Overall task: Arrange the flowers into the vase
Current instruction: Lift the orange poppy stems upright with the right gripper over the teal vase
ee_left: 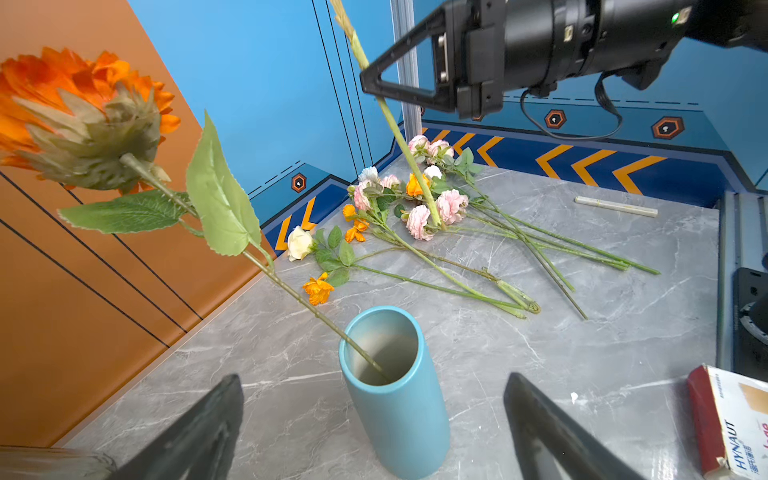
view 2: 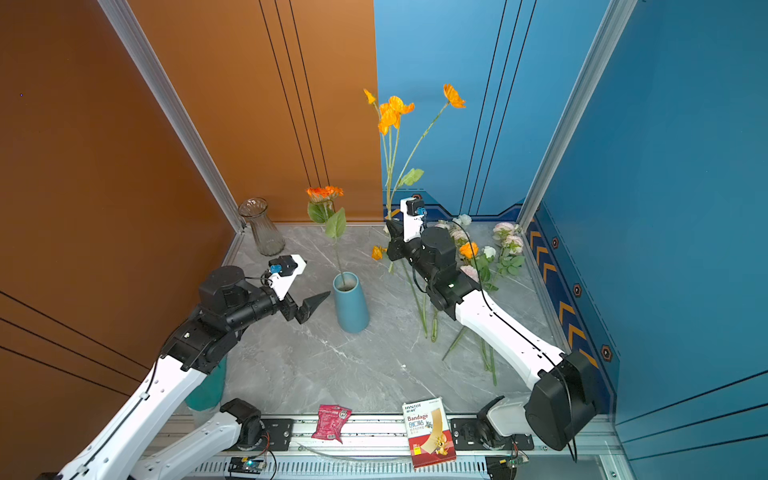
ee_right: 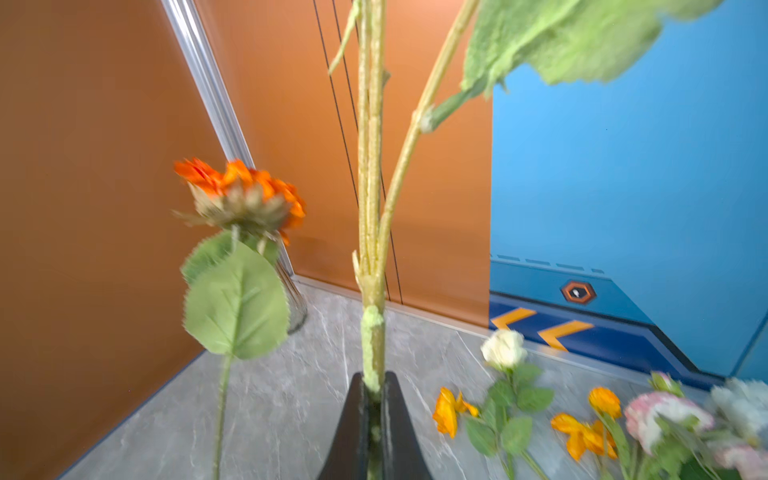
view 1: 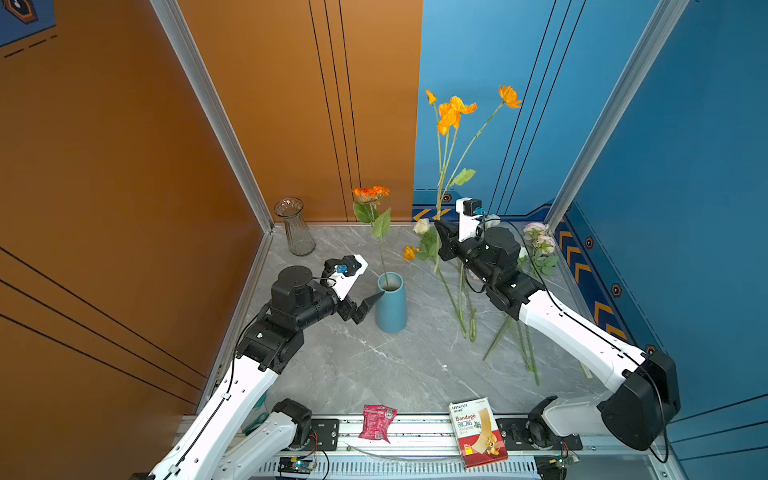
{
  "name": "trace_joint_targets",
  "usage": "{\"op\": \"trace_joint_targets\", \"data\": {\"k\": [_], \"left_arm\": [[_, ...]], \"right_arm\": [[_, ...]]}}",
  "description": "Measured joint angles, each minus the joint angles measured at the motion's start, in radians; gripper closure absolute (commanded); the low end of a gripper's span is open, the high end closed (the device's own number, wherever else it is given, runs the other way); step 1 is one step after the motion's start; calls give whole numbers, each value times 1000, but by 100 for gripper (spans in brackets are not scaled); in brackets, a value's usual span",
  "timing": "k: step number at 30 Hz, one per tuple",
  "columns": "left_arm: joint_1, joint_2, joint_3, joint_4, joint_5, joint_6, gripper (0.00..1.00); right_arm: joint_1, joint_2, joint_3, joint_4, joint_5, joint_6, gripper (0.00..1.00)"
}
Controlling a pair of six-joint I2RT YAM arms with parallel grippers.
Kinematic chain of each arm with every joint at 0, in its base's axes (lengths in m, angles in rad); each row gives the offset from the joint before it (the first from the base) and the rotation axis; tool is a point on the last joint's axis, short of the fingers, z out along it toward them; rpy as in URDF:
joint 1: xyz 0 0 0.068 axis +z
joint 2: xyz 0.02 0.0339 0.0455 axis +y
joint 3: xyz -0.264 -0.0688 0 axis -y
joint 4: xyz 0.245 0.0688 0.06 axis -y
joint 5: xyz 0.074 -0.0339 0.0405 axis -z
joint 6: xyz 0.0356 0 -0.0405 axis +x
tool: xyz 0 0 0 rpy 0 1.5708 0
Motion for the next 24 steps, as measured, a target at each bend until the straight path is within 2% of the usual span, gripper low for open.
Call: {"op": "trace_joint_targets", "data": {"k": [8,14,24], "left_arm": [[85,7,-14,74,77,-58,2],[124,15,-18,109,120,-93,2],[156,16,-26,153,171,-134,2]], "right_arm": [[121,49,29,252,17,33,100],[240,125,-81,443,75,22,100],[276,215,-178,548,139,29,100]]}}
